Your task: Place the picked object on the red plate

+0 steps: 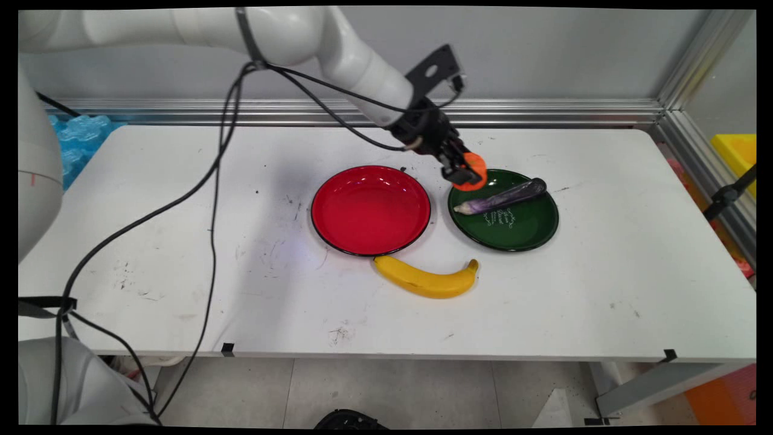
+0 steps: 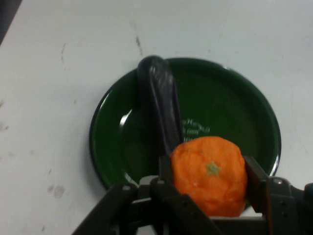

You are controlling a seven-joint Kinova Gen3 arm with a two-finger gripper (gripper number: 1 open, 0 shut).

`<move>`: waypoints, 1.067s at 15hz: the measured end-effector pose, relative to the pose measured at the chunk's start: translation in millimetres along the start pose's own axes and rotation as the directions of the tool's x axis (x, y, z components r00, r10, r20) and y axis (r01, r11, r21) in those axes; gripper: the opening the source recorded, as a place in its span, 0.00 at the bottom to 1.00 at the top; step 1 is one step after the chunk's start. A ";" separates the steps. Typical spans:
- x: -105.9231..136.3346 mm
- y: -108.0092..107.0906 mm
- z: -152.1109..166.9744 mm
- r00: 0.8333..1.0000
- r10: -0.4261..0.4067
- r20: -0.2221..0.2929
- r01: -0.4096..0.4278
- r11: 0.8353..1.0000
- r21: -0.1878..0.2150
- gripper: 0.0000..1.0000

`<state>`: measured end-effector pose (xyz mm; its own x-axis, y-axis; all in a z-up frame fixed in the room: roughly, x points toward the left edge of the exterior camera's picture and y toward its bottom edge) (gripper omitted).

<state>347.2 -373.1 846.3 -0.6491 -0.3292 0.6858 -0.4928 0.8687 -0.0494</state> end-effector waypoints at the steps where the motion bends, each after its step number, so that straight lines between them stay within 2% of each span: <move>1: -5.6 -2.6 -7.5 1.000 -0.002 0.003 0.002 1.000 -0.002 0.00; 9: -60.7 -20.9 -64.7 0.999 0.017 0.035 -0.016 0.999 -0.032 0.00; 16: -102.0 -26.2 -93.3 0.997 0.040 0.069 -0.035 0.997 -0.072 0.00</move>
<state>480.3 -327.7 845.4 -0.7067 -0.3193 0.6314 -0.4270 0.9040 -0.0208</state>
